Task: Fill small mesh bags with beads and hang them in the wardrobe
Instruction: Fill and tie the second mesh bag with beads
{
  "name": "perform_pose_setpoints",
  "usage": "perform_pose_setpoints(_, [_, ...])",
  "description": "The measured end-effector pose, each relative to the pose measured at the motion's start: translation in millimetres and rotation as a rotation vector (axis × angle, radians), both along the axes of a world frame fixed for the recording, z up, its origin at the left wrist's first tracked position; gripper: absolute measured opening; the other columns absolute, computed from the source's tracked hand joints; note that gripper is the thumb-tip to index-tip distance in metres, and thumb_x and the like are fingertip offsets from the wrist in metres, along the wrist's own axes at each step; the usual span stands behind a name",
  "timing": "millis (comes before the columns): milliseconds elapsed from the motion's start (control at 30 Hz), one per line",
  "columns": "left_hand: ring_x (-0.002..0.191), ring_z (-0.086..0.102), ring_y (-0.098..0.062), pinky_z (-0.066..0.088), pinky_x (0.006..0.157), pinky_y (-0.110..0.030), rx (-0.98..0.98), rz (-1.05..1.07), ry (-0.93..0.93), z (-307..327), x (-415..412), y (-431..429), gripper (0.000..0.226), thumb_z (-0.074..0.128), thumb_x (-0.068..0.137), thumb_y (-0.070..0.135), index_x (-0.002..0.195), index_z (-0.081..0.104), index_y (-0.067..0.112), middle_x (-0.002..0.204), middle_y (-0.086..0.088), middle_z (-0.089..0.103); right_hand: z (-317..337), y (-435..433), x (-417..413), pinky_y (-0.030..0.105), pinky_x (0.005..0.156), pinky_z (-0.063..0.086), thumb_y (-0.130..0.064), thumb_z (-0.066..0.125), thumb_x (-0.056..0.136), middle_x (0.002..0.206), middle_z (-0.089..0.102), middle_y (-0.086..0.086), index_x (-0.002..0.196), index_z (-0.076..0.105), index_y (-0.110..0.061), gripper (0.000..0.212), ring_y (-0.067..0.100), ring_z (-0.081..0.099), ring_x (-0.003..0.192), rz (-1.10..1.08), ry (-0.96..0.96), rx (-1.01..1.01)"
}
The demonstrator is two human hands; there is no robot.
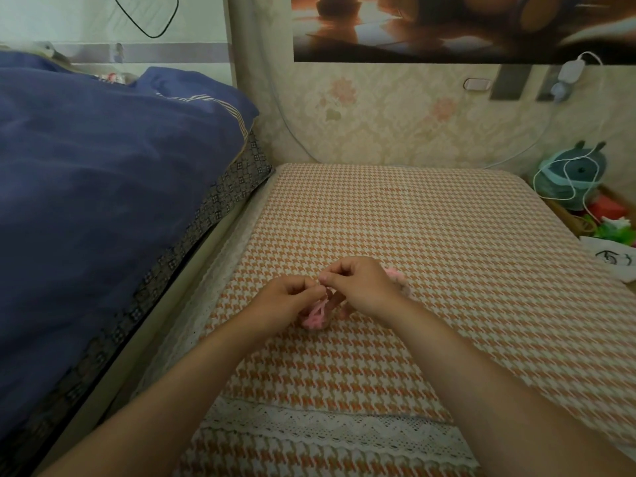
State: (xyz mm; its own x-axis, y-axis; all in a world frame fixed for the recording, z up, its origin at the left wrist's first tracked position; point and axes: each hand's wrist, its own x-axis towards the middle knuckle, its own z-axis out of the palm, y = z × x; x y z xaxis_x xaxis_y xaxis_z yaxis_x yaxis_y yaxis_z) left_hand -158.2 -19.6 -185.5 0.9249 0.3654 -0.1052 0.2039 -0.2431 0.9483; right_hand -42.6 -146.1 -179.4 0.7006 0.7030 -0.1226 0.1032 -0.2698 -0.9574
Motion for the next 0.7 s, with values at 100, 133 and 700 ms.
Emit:
perform_pose_setpoints(100, [0.078,0.067,-0.011,0.053,0.077,-0.024,-0.049,0.016,0.018,1,3,1,0.02,0.063,0.095,0.026,0.085,0.076,0.015,0.086,-0.004,0.076,-2,4,-1,0.03,0.053,0.058,-0.021,0.068,0.096,0.084,0.077,0.006,0.091,0.076,-0.017,0.01,0.021,0.074,0.07,0.006,-0.075,-0.037])
perform_pose_setpoints(133, [0.078,0.068,-0.011,0.053,0.076,-0.023,-0.068,0.019,0.025,1,5,2,0.019,0.063,0.094,0.027,0.088,0.077,0.016,0.088,-0.004,0.077,-4,5,-1,0.031,0.059,0.061,-0.022,0.069,0.095,0.086,0.078,0.003,0.093,0.078,-0.017,0.01,0.02,0.074,0.075,-0.004,-0.1,-0.048])
perform_pose_setpoints(700, [0.058,0.064,-0.01,0.056,0.056,-0.023,-0.239,0.202,0.0,-8,7,5,0.023,0.067,0.092,0.021,0.094,0.076,-0.001,0.078,-0.008,0.073,-4,1,-2,0.031,0.056,0.059,-0.019,0.078,0.087,0.063,0.06,0.009,0.086,0.079,-0.005,0.015,0.013,0.057,0.051,0.083,0.04,-0.134])
